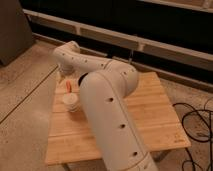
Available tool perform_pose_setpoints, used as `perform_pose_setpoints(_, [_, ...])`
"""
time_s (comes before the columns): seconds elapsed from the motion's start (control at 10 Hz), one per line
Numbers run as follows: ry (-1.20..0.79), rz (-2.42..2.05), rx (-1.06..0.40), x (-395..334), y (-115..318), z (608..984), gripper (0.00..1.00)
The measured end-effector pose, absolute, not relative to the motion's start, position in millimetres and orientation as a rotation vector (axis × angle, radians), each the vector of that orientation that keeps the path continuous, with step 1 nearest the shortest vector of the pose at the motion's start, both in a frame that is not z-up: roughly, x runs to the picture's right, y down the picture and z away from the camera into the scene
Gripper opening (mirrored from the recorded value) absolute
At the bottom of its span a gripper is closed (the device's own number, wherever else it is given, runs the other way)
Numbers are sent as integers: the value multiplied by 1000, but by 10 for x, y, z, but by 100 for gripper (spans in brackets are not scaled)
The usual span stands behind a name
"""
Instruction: Place the pepper on the white sponge
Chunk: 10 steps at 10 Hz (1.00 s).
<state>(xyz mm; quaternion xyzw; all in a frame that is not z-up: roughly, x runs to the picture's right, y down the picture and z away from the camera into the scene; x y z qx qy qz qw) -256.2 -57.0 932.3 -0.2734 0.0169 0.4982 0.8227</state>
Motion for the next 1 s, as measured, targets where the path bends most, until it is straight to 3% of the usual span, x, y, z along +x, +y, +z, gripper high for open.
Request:
perform_pose_setpoints(0.7, [261,1097,-720,-2686,-85,9904,65])
perform_pose_setpoints(0.8, [290,1100,-724,-2641,-37,9940,60])
perform_pose_setpoints(1.0, [359,1088,-739,-2558,112,9978,38])
